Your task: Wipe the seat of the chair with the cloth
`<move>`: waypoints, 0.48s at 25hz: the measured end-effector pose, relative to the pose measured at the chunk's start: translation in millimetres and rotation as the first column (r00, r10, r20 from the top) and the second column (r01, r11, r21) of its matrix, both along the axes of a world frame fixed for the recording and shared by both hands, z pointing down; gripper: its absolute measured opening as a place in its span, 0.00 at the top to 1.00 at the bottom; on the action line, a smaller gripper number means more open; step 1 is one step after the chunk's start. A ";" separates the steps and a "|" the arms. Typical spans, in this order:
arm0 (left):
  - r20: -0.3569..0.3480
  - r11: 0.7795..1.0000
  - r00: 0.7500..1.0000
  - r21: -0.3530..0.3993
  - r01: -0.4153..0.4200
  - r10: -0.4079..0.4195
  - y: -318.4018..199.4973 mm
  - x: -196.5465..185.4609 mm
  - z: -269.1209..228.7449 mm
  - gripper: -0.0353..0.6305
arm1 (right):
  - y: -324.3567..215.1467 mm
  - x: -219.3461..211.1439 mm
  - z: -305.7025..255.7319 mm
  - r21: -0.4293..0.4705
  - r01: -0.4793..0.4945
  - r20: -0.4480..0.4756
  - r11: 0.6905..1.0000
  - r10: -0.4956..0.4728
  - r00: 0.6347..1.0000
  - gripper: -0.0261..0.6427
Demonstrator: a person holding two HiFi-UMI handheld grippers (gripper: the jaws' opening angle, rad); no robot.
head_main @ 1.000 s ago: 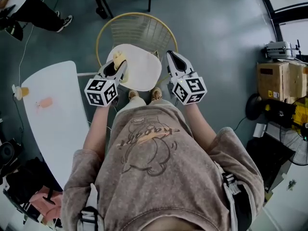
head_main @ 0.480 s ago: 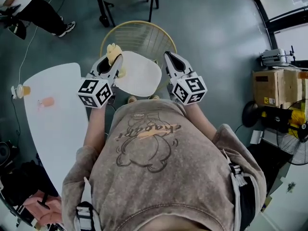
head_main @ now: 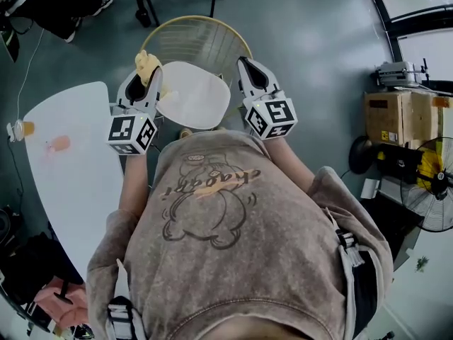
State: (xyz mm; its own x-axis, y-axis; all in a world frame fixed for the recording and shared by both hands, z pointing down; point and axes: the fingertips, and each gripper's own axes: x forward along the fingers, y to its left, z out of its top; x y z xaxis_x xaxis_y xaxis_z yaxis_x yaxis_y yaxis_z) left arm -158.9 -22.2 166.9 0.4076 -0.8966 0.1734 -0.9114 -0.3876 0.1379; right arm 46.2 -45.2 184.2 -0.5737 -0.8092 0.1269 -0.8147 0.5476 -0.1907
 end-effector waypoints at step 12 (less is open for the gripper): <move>-0.005 0.999 0.999 -0.026 0.045 -0.045 2.9 -9.6 32.8 0.77 | 9.1 -4.5 26.1 -0.029 0.015 -0.032 0.999 -0.016 0.999 0.92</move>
State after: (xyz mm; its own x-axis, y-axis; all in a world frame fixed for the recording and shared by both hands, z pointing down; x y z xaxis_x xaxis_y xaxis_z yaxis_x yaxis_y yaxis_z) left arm -168.6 -19.3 199.7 0.3681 -0.9092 0.1947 -0.9270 -0.3426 0.1524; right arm 41.8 -36.2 210.3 -0.5812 -0.7961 0.1688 -0.8123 0.5548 -0.1799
